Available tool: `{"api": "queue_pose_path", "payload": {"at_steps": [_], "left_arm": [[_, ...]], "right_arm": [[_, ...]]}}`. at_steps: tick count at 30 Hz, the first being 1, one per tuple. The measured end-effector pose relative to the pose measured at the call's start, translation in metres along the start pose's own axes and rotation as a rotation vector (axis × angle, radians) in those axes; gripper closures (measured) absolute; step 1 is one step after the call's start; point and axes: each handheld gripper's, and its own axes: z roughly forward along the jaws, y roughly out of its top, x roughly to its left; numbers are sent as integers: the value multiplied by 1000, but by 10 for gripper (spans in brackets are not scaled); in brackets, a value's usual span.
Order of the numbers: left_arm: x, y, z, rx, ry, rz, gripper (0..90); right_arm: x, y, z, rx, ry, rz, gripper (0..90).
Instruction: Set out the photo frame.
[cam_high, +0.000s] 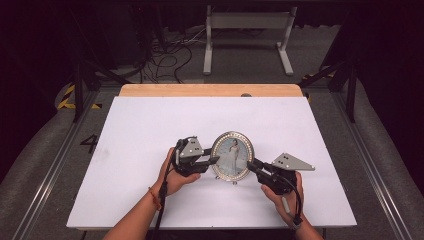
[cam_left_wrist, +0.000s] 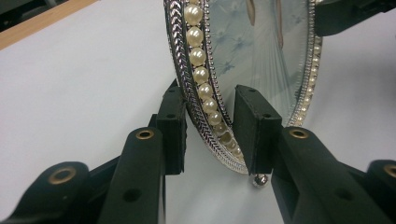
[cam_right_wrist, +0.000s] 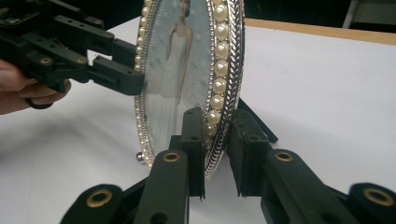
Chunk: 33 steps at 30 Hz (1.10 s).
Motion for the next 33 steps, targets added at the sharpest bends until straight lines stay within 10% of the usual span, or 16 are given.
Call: {"api": "queue_pose_path", "payload": {"at_steps": [33], "left_arm": [[-9,-7,-12,7,19,26,655]], "right_arm": [[-5,4,5,13,24,-9,776]]}}
